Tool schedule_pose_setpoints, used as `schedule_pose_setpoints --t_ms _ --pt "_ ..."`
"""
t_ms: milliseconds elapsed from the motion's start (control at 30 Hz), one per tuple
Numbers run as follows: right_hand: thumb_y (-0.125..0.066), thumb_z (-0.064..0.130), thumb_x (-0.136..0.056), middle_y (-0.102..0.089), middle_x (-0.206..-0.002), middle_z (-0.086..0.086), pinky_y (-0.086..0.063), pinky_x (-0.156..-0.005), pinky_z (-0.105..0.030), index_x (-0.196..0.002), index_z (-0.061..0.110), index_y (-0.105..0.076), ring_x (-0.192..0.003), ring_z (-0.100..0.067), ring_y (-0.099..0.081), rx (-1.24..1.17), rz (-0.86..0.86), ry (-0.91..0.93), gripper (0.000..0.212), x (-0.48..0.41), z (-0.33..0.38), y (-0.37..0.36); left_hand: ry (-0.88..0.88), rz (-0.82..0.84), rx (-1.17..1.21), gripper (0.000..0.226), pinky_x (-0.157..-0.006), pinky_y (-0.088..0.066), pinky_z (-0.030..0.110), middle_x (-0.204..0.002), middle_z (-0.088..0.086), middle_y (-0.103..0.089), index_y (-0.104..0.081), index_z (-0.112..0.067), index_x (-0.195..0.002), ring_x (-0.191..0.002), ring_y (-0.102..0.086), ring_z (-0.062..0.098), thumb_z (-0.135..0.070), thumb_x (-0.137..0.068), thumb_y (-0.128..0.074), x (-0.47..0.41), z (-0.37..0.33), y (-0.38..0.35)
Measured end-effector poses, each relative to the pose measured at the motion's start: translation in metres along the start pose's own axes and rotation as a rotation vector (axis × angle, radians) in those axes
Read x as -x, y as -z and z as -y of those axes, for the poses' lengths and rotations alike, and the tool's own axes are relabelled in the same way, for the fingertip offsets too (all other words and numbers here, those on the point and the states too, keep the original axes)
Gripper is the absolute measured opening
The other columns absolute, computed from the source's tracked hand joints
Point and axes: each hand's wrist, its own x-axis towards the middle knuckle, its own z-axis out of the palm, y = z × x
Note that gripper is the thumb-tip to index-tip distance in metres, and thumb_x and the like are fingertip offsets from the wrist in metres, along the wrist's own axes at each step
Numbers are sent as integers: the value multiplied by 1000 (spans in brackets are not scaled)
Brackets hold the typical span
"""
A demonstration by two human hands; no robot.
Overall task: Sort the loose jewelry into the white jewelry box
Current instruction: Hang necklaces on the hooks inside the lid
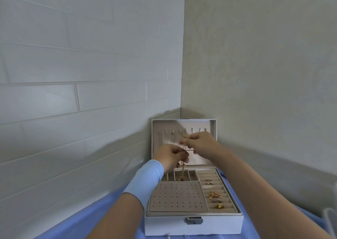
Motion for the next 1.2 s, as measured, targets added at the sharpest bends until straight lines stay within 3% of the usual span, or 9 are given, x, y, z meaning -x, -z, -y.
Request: schedule_pose_setpoints --t_ms 100,200,367,533,633,733,900,1067,1200 --pt "-62 11 -89 -65 -81 2 -40 -59 -20 -100 13 -77 -68 -8 -52 134 149 -95 19 8 -8 -1 -44 -62 -172 21 -73 -46 25 -91 -4 -73 -76 -22 -92 -76 -60 12 -37 -92 -61 -3 1 6" --pt "-68 12 -82 -70 -95 5 -44 -61 -19 -112 19 -74 -74 -7 -59 218 290 -141 31 13 -20 -16 -64 -27 -217 23 -71 -45 22 -89 -8 -71 -75 -23 -98 -83 -63 9 -40 -92 -62 -3 -2 11" --pt "-68 20 -91 -73 -79 -4 -48 -57 -22 -93 12 -77 -53 -5 -56 123 155 -84 11 8 -26 -26 -104 0 -276 23 -73 -48 23 -88 0 -72 -77 -20 -92 -77 -60 10 -36 -94 -60 -9 -6 16" --pt "-66 23 -94 -76 -74 -1 -51 -58 -24 -84 9 -77 -44 -6 -51 172 38 -9 20 -2 -10 -8 0 -59 -453 34 -99 -44 32 -133 -1 -62 -62 -26 -130 -119 -58 21 -30 -101 -43 -22 6 21" --pt "-67 20 -93 -76 -75 -3 -45 -46 -16 -81 7 -78 -39 -1 -49 185 -62 50 21 -13 0 2 19 -41 -578 39 -108 -40 35 -146 -2 -47 -54 -26 -138 -129 -50 22 -33 -101 -44 -26 10 15" --pt "-66 21 -93 -76 -75 -1 -40 -42 -13 -79 7 -78 -41 -4 -52 210 -128 80 24 -23 10 9 10 -10 -764 44 -106 -42 38 -148 -2 -40 -47 -27 -142 -129 -48 24 -41 -101 -40 -26 11 12" --pt "-64 21 -94 -76 -81 -7 -46 -54 -21 -76 10 -76 -49 -13 -55 282 -166 118 25 -36 19 10 1 12 -879 44 -101 -46 38 -140 0 -47 -55 -26 -134 -121 -53 24 -48 -98 -44 -27 12 10" --pt "-66 21 -88 -74 -76 -7 -57 -70 -35 -75 15 -76 -63 -18 -64 416 -83 79 17 -43 7 -5 -24 6 -886 39 -101 -46 39 -135 0 -49 -60 -29 -128 -117 -54 25 -45 -96 -46 -29 12 13" --pt "-64 22 -85 -75 -77 6 -61 -71 -33 -83 23 -76 -67 -13 -69 620 40 27 13 -32 -10 -20 -29 -19 -854 37 -97 -48 37 -132 -3 -56 -63 -29 -127 -115 -56 23 -41 -94 -49 -28 14 17"
